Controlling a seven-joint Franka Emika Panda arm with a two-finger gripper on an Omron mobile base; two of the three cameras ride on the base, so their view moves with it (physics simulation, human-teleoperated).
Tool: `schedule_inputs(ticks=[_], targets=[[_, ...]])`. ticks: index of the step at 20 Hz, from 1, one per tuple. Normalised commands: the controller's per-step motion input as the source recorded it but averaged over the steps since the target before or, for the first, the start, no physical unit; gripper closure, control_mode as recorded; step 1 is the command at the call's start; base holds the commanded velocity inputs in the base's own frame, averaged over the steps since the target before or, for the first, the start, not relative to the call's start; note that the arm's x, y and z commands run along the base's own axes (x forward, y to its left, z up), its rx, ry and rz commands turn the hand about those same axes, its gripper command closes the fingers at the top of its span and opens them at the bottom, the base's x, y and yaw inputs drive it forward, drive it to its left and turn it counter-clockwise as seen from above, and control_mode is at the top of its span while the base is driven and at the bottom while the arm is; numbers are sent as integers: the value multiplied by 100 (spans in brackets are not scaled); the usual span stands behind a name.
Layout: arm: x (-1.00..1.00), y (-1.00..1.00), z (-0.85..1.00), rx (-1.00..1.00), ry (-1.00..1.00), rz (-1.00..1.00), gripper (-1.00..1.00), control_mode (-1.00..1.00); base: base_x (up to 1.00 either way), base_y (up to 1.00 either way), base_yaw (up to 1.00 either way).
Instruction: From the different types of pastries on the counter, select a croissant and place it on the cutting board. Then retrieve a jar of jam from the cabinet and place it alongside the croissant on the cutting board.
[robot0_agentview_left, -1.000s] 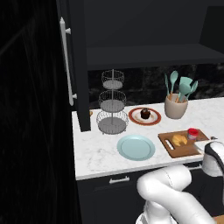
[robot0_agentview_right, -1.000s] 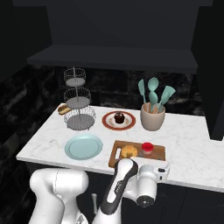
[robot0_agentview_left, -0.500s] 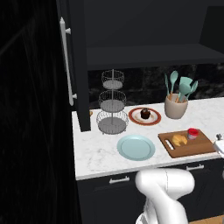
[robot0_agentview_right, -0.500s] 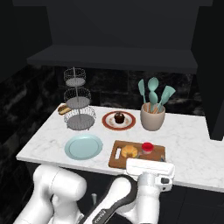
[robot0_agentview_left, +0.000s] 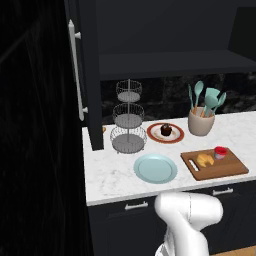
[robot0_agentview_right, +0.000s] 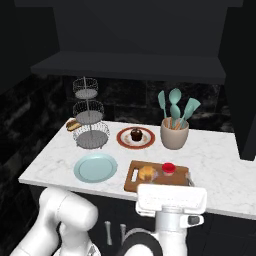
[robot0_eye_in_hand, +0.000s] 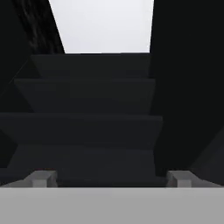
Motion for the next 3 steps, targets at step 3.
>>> schedule_inputs(ticks=[3], targets=[[-94,0,100,-2,-41,10,-100,-100,0,0,0]])
